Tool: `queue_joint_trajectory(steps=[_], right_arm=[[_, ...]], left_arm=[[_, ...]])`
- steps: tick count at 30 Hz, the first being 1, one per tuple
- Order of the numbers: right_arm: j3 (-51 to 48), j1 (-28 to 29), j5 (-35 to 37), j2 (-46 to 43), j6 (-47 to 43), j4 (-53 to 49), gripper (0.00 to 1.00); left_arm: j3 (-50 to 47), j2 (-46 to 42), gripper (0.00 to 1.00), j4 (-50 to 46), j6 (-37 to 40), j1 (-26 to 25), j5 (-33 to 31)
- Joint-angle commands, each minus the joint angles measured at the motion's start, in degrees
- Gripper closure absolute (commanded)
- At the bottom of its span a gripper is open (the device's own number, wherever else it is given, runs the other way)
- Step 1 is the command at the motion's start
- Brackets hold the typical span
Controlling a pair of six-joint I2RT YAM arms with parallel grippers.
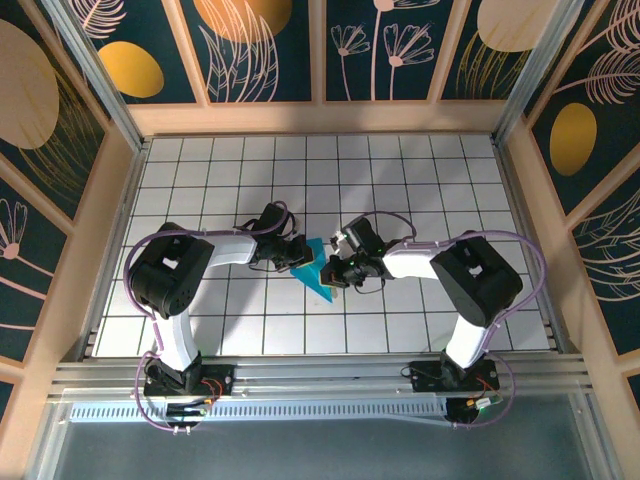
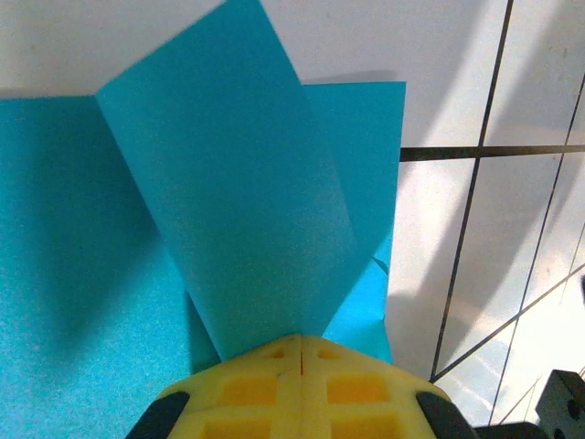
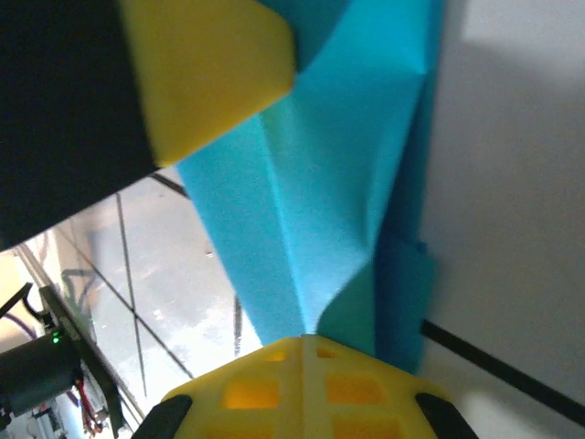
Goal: Fold a paper plane with a square sheet of paper (fold left side to right side)
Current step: Fourth fold the wing at the center of the table.
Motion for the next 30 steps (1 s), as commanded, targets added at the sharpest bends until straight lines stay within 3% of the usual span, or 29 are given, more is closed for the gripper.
queue_joint_trajectory(steps=[1, 23, 30], right_arm=[[1.12, 0.36, 2.88, 0.98, -0.78, -3.02, 1.0], [-2.01, -0.96, 6.61, 2.91, -4.42, -12.16, 1.0], [-1.68, -0.96, 9.83, 5.77, -6.04, -15.07, 1.0]], left_arm=[[-1.19, 3.26, 1.0, -5.83, 1.06, 0.08, -5.98], [-0.63, 1.46, 1.0, -3.8, 1.32, 0.02, -4.91], [2.05, -3.35, 0.93, -1.3, 2.07, 0.09, -2.9]])
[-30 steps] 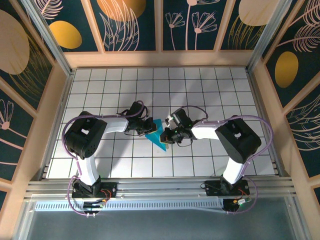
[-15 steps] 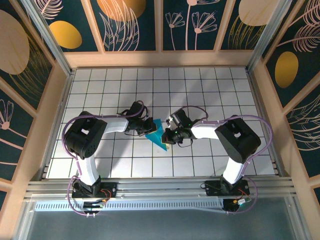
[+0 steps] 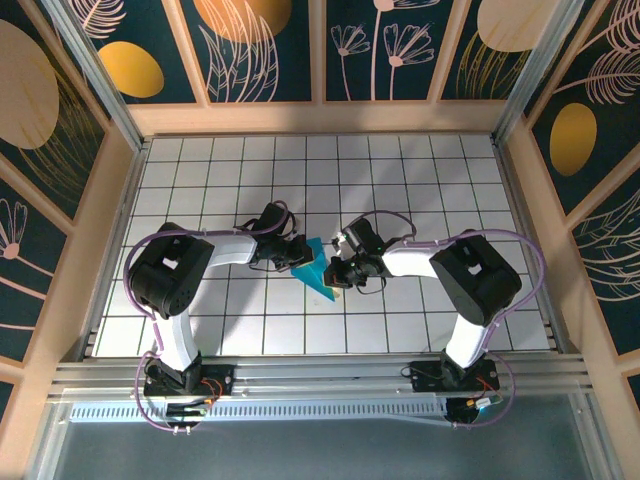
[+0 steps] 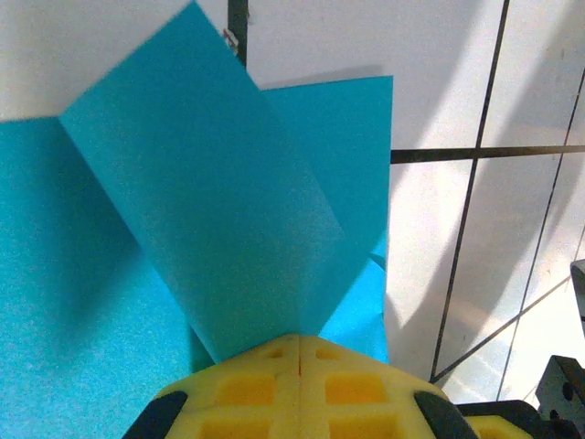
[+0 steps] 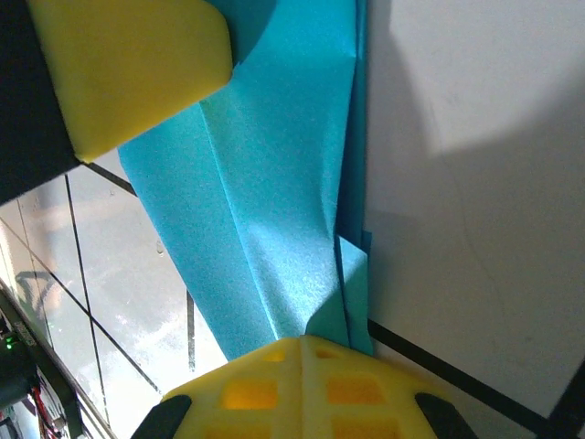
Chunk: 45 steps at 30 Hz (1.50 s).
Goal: Fold a paper plane with a square sheet of paper (fold left side to right side)
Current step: Fourth fold the wing at the center of the table.
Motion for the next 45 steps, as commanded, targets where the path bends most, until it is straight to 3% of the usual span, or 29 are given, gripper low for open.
queue_joint_trajectory(steps=[1, 7, 13, 27, 45], right_arm=[[-2.4, -0.44, 7.41, 5.25, -1.84, -10.88, 1.0], [-2.0, -0.42, 7.59, 5.81, -2.21, -11.13, 1.0], [-2.04, -0.4, 7.5, 5.57, -2.2, -10.88, 1.0], [-1.37, -0.22, 7.94, 5.81, -2.27, -12.09, 1.0], [-0.67, 0.47, 10.11, 6.54, -2.72, -15.04, 1.0]], left_arm=[[1.97, -3.93, 0.92, -1.08, 1.91, 0.18, -2.44], [-1.03, -11.25, 0.91, 0.28, 2.22, 0.15, -2.76], [-8.65, -14.95, 0.96, 4.56, 0.56, -0.77, 2.42], [-10.55, -7.24, 0.98, 12.65, -4.49, -4.61, 6.39], [-6.85, -1.59, 1.0, 6.18, -3.33, -4.61, -2.38]])
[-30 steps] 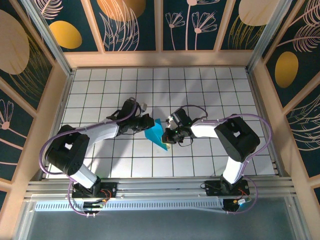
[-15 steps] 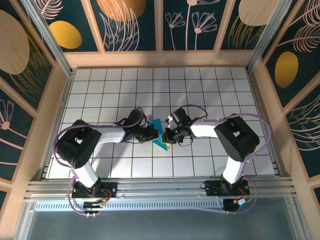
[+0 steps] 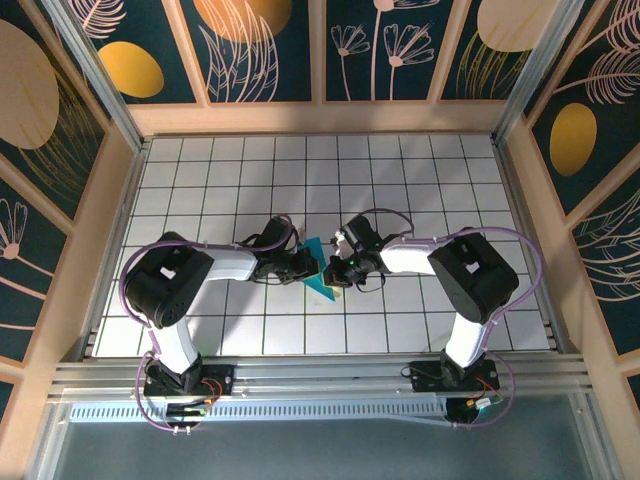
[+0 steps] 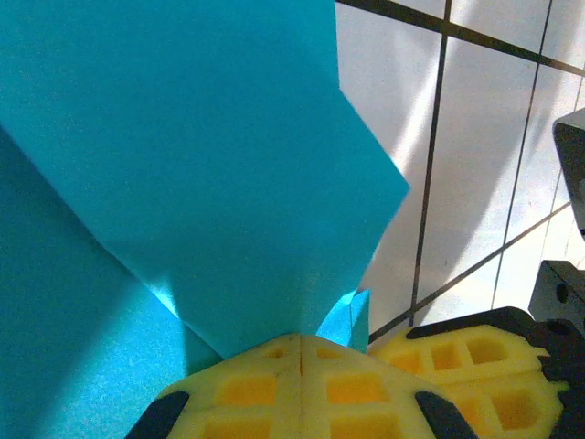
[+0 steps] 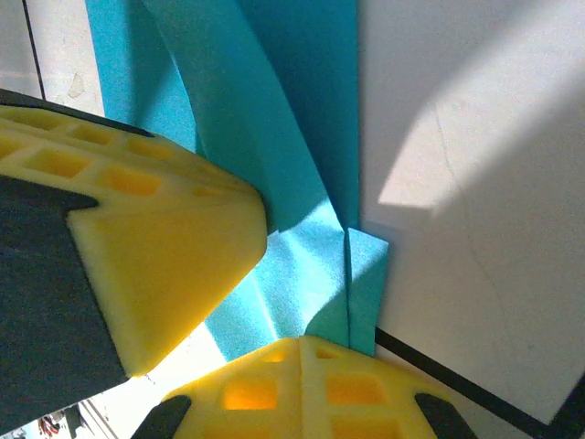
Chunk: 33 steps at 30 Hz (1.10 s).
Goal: Fold a paper plane with a square sheet of paper (fold left side to right side)
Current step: Fourth fold the wing at the center of the table.
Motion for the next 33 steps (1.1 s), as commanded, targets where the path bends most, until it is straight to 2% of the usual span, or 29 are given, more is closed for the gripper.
queue_joint_trajectory(steps=[1, 13, 24, 33], right_arm=[[-2.96, 0.57, 10.66, 5.49, -1.32, -11.37, 1.0], [-2.09, 1.01, 12.16, 6.72, -1.94, -14.06, 1.0], [-2.31, 1.01, 12.33, 6.82, -1.89, -14.68, 1.0], [-2.63, 1.25, 12.07, 6.36, -1.59, -14.76, 1.0]], left_arm=[[1.28, 1.92, 1.0, -3.05, 0.24, -0.11, -3.83], [3.17, 3.61, 1.0, -6.01, 1.15, 1.87, -7.54], [4.8, 4.52, 0.99, -7.53, 5.59, 9.37, -8.82], [8.28, 7.51, 0.99, -8.18, 8.86, 13.44, -10.18]])
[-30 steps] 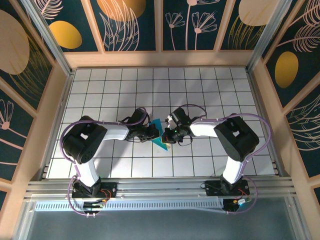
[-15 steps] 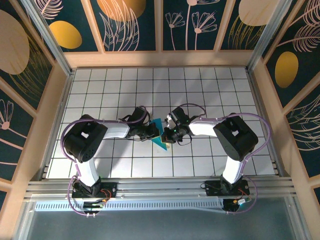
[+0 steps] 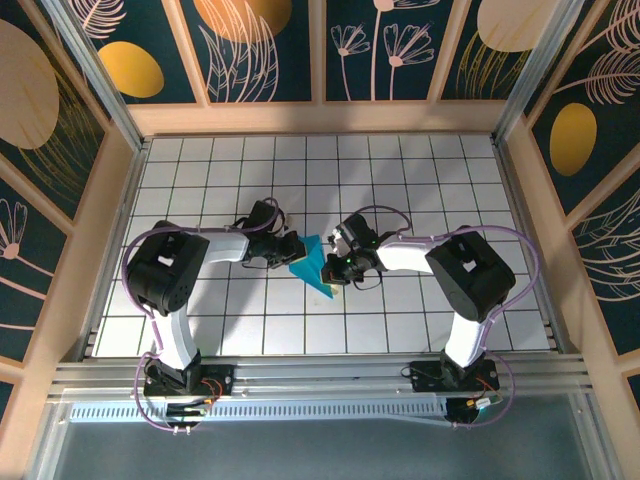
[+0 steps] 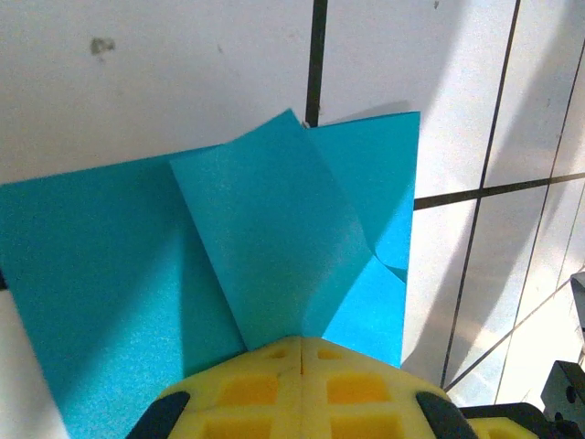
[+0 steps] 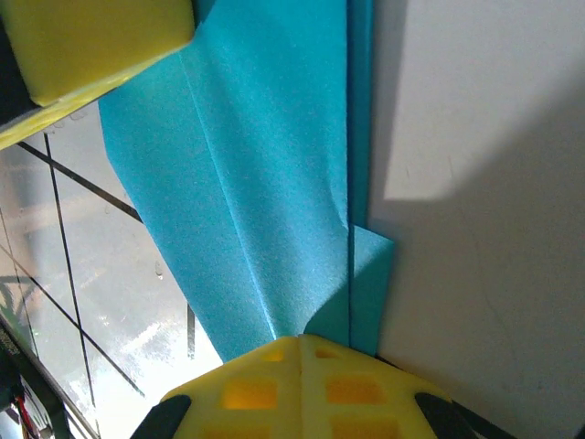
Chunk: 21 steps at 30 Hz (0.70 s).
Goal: Fold a paper plane with a square sheet of paper (fold left side to right side)
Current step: Fourth fold the wing at the center of the table.
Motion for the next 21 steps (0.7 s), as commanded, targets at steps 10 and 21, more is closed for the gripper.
queue_joint_trajectory(steps=[10, 21], right_arm=[[-4.66, 0.87, 9.84, 4.96, -0.97, -13.93, 1.0], [-4.54, 1.23, 9.62, 4.91, -0.82, -14.11, 1.0]], left_arm=[[5.03, 5.12, 0.99, -2.95, 5.66, 8.48, -12.36], [8.1, 6.76, 0.98, -3.66, 7.4, 12.65, -12.9]])
